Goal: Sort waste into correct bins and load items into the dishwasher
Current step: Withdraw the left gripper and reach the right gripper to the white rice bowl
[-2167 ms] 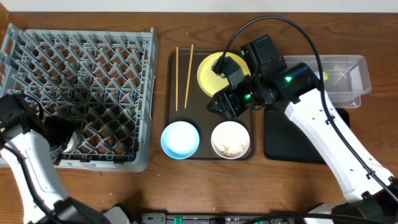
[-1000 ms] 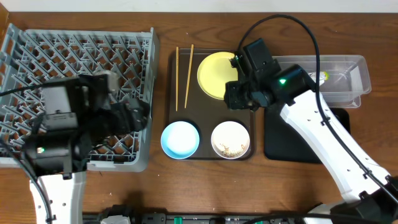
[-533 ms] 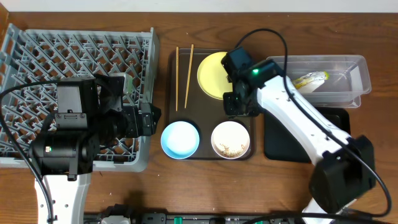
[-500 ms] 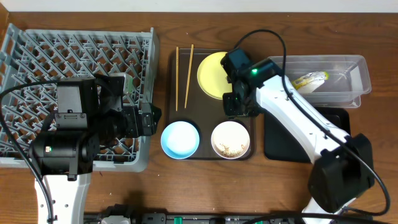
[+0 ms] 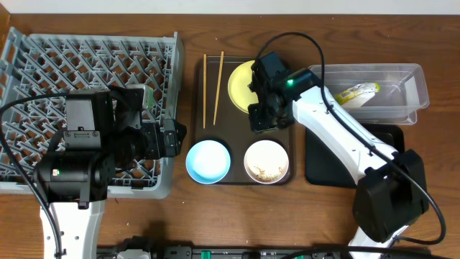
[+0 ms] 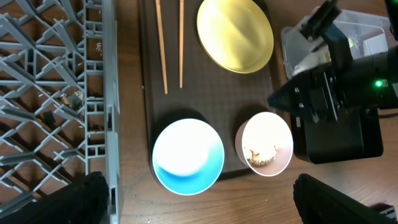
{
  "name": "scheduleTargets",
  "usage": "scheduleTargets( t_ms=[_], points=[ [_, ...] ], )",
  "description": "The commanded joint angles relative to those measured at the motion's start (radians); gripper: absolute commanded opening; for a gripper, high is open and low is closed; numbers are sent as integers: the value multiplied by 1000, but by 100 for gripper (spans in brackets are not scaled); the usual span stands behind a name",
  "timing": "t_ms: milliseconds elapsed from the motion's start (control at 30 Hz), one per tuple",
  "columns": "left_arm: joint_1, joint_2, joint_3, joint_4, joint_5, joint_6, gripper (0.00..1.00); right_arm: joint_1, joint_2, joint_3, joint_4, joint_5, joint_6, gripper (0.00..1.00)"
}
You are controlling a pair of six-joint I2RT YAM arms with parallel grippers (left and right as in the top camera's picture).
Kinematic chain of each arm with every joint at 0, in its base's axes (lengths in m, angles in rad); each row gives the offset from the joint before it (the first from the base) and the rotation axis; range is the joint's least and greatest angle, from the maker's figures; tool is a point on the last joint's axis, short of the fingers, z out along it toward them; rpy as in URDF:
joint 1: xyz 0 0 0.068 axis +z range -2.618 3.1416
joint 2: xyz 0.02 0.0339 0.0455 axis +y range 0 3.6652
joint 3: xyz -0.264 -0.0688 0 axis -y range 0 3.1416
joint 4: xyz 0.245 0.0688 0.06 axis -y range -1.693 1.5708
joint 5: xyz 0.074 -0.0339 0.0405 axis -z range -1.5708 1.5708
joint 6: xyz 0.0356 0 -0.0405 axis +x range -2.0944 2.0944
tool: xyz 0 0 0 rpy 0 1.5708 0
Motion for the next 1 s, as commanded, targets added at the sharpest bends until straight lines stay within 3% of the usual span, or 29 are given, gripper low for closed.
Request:
scheduleTargets(
  t_ms=[0,233,667,967],
  points=[
    [-4,0,14,-5,-10,13,98,3,11,-3,-62,18,-84,40],
    [-4,0,14,-5,-10,13,98,10,11,-52,-109,126,-55,43],
    [-4,0,14,-5,-10,13,98,-39,3,-193,7,11,-49,35],
    [-4,0,14,-5,-10,13,98,18,-105,-165,21,153,-24,41]
  ],
)
